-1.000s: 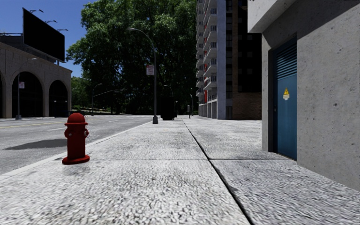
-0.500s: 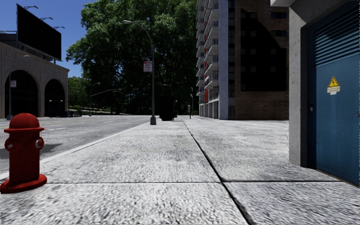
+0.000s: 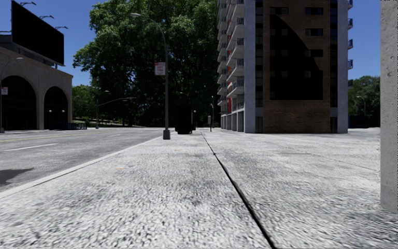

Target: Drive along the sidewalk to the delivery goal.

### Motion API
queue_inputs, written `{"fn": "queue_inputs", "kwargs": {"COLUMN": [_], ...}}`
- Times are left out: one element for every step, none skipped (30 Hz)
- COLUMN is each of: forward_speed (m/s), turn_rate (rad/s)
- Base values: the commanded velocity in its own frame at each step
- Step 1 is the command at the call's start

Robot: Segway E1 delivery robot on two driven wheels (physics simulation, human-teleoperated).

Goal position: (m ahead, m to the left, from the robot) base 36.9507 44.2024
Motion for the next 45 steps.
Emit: {"fn": "queue_inputs", "kwargs": {"forward_speed": [1.94, 1.94, 1.94, 1.94, 1.94, 1.94, 1.94, 1.94, 1.94, 1.94, 1.94, 1.94, 1.94, 1.94, 1.94, 1.94, 1.94, 1.94, 1.94, 1.94, 1.94, 1.94, 1.94, 1.94, 1.94, 1.94, 1.94, 1.94, 1.94, 1.94, 1.94, 1.94, 1.94, 1.94, 1.94, 1.94, 1.94, 1.94, 1.94, 1.94, 1.94, 1.94, 1.94, 1.94, 1.94], "turn_rate": [0.0, 0.0, 0.0, 0.0, 0.0, 0.0, 0.0, 0.0, 0.0, 0.0, 0.0, 0.0, 0.0, 0.0, 0.0, 0.0, 0.0, 0.0, 0.0, 0.0, 0.0, 0.0, 0.0, 0.0, 0.0, 0.0, 0.0, 0.0, 0.0, 0.0, 0.0, 0.0, 0.0, 0.0, 0.0, 0.0, 0.0, 0.0, 0.0, 0.0, 0.0, 0.0, 0.0, 0.0, 0.0]}}
